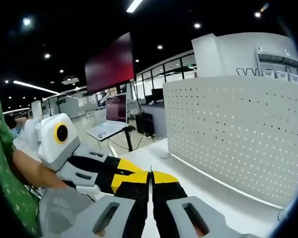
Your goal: Insert the hook assembly into the mounting plate slot until the hook locks in place.
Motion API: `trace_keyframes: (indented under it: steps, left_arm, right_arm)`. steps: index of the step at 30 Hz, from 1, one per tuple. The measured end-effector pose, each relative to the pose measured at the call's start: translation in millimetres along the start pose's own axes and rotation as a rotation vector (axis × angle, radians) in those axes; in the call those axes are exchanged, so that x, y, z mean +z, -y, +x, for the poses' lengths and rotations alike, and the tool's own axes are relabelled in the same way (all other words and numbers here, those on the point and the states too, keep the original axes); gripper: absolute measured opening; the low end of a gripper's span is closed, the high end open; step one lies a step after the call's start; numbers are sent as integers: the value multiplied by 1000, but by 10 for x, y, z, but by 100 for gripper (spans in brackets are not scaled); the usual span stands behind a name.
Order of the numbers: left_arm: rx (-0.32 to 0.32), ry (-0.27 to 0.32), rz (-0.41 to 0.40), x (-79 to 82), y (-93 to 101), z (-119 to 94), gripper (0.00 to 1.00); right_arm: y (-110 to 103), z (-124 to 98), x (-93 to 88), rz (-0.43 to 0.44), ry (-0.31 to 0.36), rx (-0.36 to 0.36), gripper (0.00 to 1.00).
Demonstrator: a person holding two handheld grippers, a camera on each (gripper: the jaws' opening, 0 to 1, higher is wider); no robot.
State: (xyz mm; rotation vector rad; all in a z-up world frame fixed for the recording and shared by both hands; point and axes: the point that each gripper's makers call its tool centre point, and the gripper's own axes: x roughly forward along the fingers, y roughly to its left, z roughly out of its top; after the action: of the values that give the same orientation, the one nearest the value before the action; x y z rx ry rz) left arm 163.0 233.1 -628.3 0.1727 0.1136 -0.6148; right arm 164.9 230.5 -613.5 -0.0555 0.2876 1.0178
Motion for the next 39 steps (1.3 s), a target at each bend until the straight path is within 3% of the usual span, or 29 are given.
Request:
trace_keyframes:
  steps: [18,24,36,39]
  left_arm:
    - [11,-11,-14,20,53,-18,3]
    - [21,-13,-21,36,38,-17,3]
    - [37,-19,-35,45,2,2,3]
    - [43,-15,-41,72,-20,11,3]
  right_arm:
    - [6,-133,19,-58,18,-11,17]
    - [94,-227,49,-69,45,-44,31]
    - [300,-380,124,-55,116,-113,76]
    - [340,-427,127,-61,124,-125,80]
